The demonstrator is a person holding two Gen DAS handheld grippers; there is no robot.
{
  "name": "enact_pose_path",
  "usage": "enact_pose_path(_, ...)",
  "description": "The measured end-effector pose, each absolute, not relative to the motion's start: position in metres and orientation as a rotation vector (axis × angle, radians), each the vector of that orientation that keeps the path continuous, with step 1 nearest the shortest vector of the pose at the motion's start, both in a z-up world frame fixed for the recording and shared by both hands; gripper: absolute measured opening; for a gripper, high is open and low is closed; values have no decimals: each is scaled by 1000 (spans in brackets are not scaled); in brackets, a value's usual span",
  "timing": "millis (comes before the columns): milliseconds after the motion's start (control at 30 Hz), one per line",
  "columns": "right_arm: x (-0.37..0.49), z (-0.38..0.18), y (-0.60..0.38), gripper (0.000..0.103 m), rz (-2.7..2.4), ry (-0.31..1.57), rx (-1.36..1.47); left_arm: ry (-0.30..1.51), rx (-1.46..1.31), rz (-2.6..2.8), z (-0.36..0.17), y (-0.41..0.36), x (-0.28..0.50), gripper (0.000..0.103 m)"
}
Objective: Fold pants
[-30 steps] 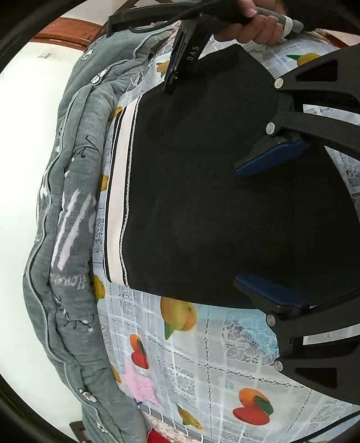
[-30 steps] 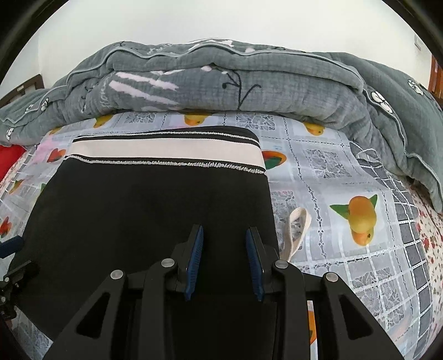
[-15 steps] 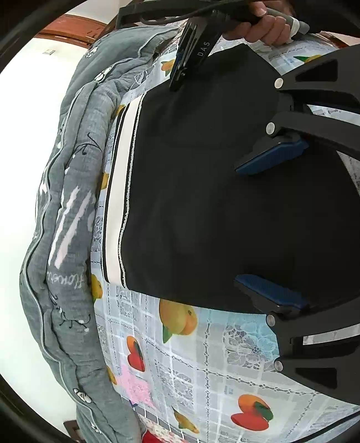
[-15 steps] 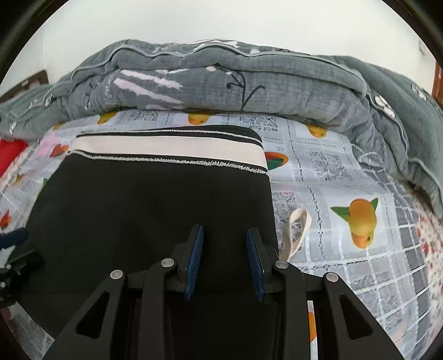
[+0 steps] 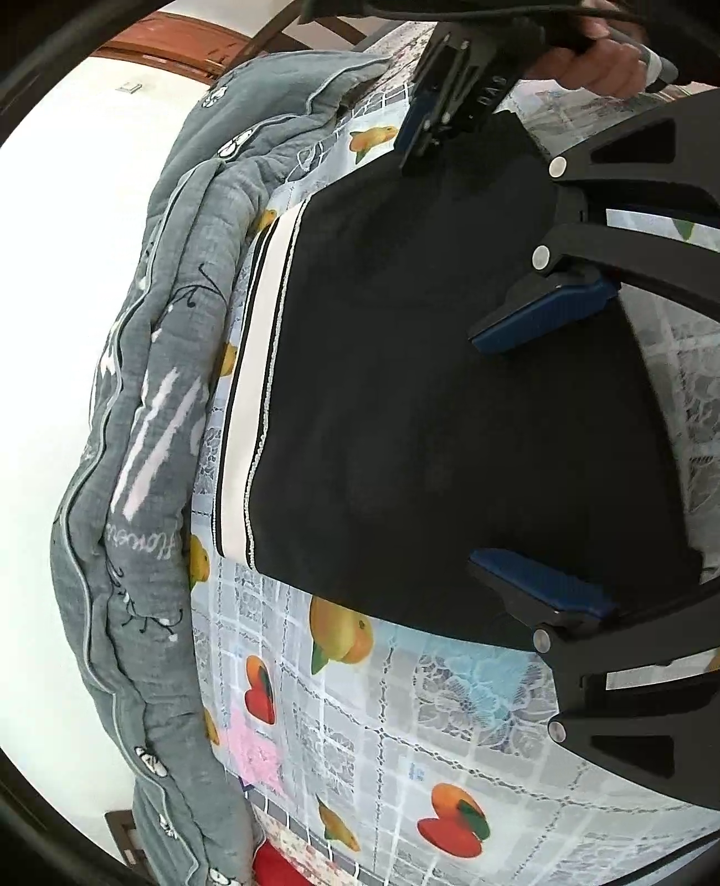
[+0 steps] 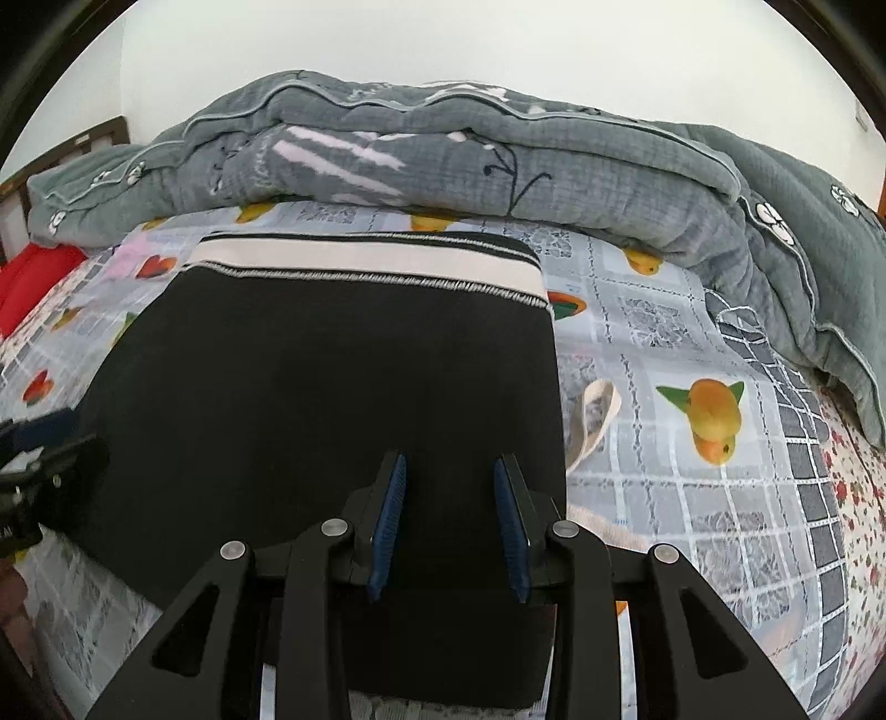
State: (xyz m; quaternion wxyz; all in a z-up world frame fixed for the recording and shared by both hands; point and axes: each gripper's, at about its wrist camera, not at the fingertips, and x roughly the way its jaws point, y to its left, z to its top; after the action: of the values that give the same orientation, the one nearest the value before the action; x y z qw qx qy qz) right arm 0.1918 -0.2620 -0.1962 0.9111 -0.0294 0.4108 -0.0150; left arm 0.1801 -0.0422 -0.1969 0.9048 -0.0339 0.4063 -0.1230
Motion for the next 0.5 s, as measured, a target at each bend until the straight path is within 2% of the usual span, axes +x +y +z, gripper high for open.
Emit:
enact_pose_path(233, 175, -201, -273, 40, 8, 835, -27, 817, 10, -201, -202, -47, 163, 73)
enact_pose_path(500, 161, -201, -277, 41, -5, 828, -38, 826, 2, -163, -200, -37, 143, 72)
